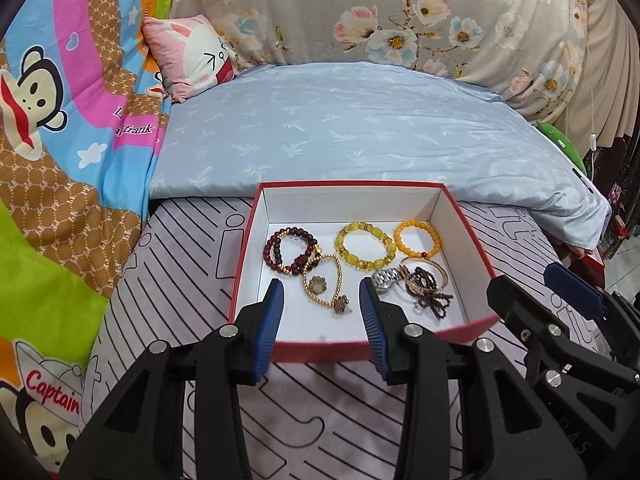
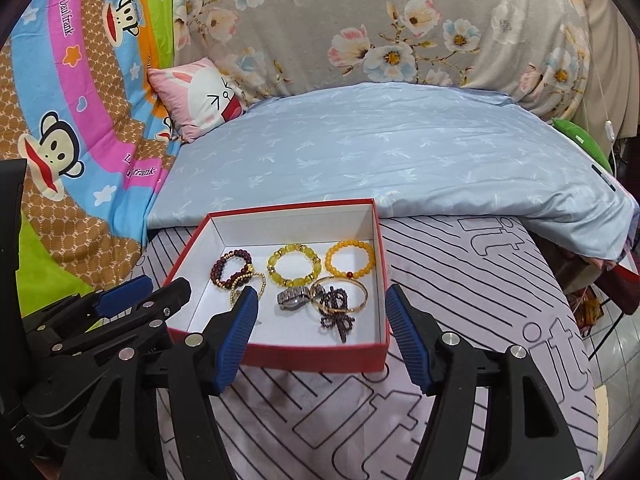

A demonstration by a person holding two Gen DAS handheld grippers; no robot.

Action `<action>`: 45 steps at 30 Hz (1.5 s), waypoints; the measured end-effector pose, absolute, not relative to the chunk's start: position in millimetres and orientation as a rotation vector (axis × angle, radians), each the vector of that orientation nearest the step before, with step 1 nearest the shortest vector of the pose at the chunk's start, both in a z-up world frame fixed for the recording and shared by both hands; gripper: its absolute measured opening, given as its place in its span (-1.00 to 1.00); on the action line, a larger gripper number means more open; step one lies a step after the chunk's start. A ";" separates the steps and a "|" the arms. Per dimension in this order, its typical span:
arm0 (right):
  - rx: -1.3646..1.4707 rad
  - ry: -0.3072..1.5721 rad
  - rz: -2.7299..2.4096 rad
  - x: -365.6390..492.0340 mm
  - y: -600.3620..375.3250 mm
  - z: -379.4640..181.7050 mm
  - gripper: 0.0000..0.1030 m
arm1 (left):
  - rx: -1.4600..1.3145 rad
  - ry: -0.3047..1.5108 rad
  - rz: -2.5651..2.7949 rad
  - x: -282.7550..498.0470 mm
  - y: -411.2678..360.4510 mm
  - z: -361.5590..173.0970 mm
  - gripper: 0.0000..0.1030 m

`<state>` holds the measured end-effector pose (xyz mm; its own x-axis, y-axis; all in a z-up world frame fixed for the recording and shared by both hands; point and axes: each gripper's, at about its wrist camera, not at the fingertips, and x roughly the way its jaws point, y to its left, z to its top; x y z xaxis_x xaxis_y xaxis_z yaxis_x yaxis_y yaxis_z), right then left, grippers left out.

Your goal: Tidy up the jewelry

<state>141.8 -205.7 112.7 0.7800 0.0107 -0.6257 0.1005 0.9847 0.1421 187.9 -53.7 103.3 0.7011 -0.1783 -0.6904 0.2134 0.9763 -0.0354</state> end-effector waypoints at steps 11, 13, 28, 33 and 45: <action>0.156 0.669 -0.060 107.9 -202.9 118.6 0.25 | 0.039 0.769 -0.215 155.3 -52.1 107.1 -0.23; 0.154 0.671 -0.060 106.2 -204.0 118.3 0.32 | 0.031 0.771 -0.206 153.9 -49.4 105.8 -0.06; 0.087 0.683 -0.100 98.0 -192.5 95.5 0.55 | -0.028 0.794 -0.121 151.3 -28.0 76.3 0.47; 0.105 0.675 -0.109 100.0 -196.0 93.9 0.62 | -0.037 0.796 -0.101 154.6 -25.8 73.5 0.63; 0.112 0.692 -0.124 105.2 -198.9 88.4 0.63 | -0.018 0.794 -0.084 158.1 -27.4 71.9 0.69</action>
<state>105.2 -198.9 88.4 0.7630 -0.0763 -0.6419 0.1507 0.9866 0.0619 158.1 -27.4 71.9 0.6980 -0.0821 -0.7114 0.0687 0.9965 -0.0477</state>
